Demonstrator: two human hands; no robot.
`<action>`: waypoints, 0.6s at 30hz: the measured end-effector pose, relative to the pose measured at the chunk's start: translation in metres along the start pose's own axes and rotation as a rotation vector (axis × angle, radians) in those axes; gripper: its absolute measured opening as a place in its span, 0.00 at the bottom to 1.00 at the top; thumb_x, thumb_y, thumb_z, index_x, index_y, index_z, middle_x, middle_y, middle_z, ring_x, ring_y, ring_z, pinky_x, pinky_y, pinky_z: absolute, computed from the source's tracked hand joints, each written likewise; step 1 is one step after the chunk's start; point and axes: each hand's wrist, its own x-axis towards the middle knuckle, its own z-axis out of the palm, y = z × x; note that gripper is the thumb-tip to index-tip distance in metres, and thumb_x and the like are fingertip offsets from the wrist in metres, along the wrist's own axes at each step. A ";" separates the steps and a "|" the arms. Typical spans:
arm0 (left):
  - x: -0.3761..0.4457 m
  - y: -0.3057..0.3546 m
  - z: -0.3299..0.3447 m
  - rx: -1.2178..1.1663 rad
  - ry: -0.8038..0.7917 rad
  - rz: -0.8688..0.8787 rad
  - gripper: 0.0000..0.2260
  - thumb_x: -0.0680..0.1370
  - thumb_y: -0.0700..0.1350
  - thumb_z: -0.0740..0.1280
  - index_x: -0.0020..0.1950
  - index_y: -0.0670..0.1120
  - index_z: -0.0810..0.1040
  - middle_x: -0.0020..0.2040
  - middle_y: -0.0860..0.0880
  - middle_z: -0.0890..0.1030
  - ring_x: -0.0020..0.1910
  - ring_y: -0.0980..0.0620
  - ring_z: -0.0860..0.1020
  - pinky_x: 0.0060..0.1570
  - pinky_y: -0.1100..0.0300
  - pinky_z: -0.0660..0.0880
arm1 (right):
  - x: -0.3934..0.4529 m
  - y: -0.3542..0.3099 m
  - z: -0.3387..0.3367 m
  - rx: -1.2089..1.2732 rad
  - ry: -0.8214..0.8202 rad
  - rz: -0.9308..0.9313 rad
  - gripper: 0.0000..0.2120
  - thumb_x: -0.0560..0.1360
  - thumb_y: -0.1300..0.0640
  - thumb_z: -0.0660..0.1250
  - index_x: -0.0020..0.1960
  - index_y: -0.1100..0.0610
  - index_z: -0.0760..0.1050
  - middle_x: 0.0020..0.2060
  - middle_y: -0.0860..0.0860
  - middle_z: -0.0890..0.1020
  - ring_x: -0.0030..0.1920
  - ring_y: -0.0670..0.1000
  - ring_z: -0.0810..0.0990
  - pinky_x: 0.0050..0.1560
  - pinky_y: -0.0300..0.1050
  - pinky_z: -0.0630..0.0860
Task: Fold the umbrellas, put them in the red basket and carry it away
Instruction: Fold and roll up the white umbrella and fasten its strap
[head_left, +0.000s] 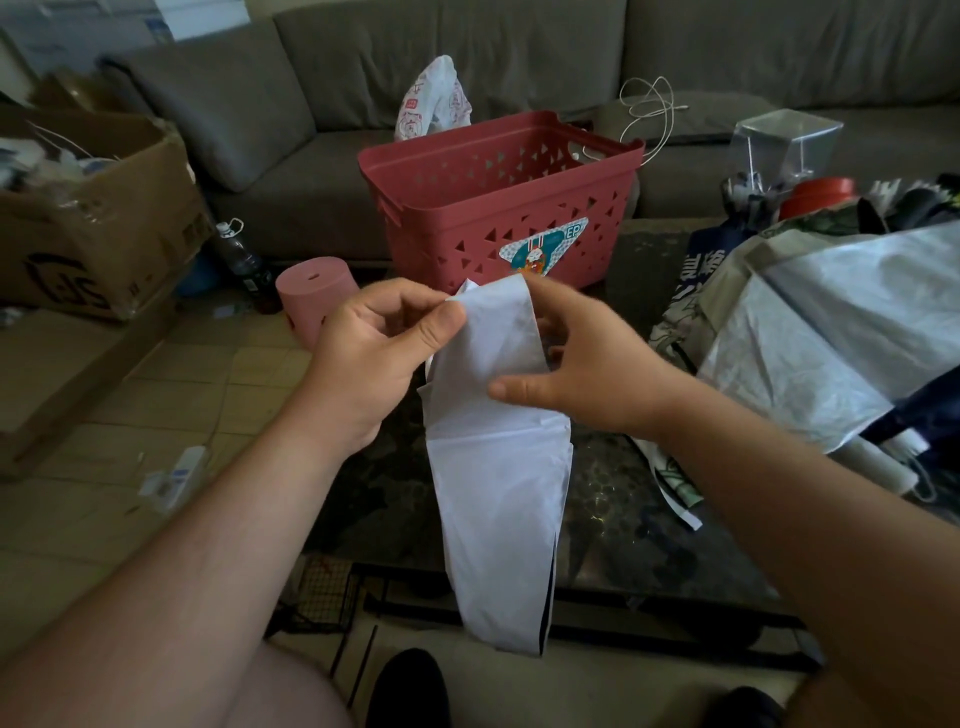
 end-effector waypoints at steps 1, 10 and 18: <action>0.000 -0.001 -0.002 -0.056 -0.008 -0.013 0.03 0.73 0.52 0.80 0.44 0.57 0.88 0.43 0.56 0.86 0.47 0.57 0.83 0.52 0.61 0.80 | -0.001 0.006 0.002 -0.066 -0.020 0.016 0.31 0.71 0.49 0.81 0.71 0.44 0.75 0.59 0.41 0.83 0.59 0.44 0.82 0.61 0.53 0.81; -0.014 -0.033 -0.019 0.629 -0.417 -0.211 0.28 0.68 0.52 0.84 0.60 0.71 0.76 0.59 0.72 0.79 0.59 0.73 0.76 0.57 0.71 0.73 | -0.003 0.024 0.011 0.009 0.087 -0.035 0.26 0.72 0.37 0.70 0.53 0.61 0.83 0.48 0.59 0.85 0.52 0.64 0.83 0.52 0.66 0.81; -0.031 -0.044 -0.020 0.683 -0.363 -0.250 0.12 0.77 0.52 0.77 0.53 0.68 0.80 0.49 0.74 0.78 0.49 0.80 0.75 0.46 0.79 0.68 | -0.012 0.027 0.016 0.100 0.063 -0.004 0.27 0.74 0.35 0.67 0.52 0.61 0.83 0.48 0.63 0.85 0.51 0.68 0.83 0.49 0.69 0.81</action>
